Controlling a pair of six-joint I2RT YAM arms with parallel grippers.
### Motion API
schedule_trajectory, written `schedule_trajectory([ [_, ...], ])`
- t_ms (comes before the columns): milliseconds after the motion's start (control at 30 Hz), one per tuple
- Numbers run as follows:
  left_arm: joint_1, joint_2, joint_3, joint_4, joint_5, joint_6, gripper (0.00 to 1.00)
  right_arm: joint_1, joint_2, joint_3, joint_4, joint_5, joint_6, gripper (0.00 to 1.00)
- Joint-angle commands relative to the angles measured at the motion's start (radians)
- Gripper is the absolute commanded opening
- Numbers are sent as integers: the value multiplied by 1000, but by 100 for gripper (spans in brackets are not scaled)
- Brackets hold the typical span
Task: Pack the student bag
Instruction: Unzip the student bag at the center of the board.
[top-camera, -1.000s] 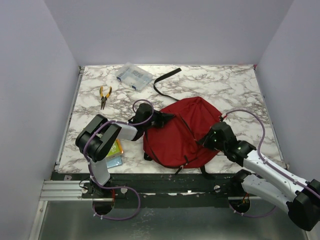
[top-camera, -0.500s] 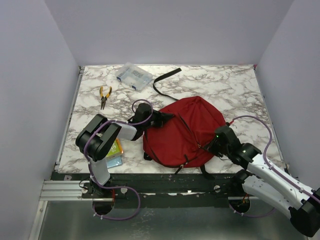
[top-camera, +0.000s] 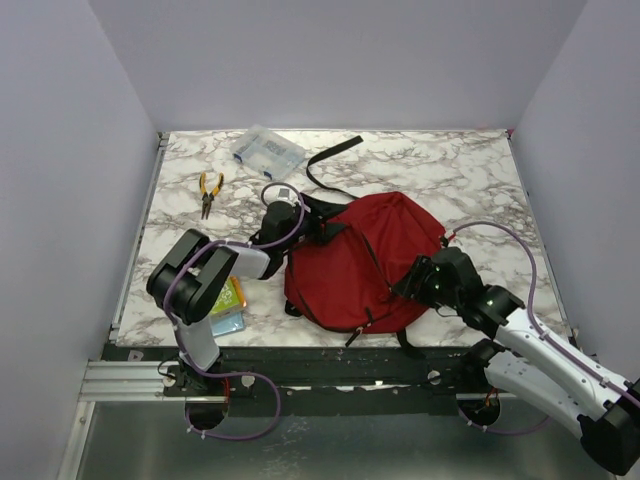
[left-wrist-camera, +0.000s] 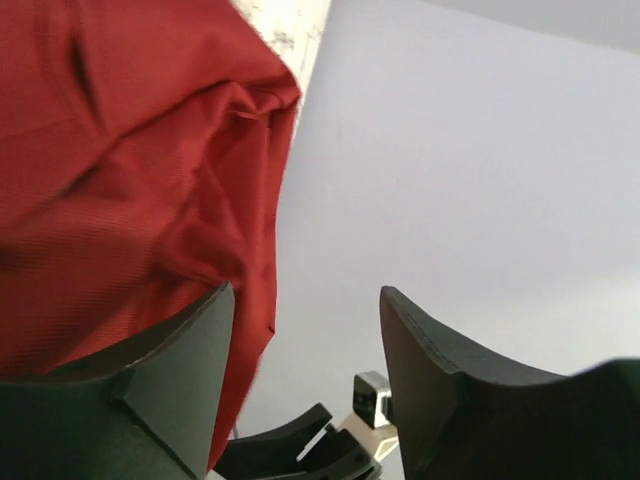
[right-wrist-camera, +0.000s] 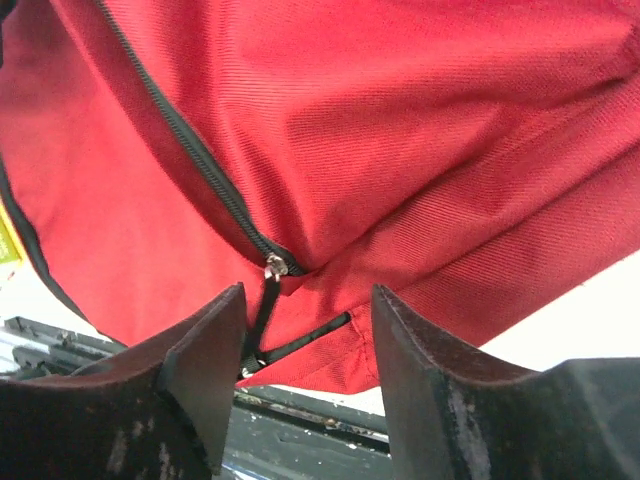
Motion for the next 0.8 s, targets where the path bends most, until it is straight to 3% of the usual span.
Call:
schedule_trajectory([
  [0,8,-104,-25,108,75,123,66,2,15,43,64,-86,-92,59],
  [200,11,-255,-119,96,153,233,80,13,38,96,6,-86,-109,65],
  [467,11,-494,-230,-29,286,411,79,160,141,162,-43,1,-103,65],
  [667,7,-711,-239,-368,344,654,76,357,229,192,-38,85,-43,66],
  [767,-4,-809,-253,-497,358,742,76,401,269,132,19,1,23,67],
])
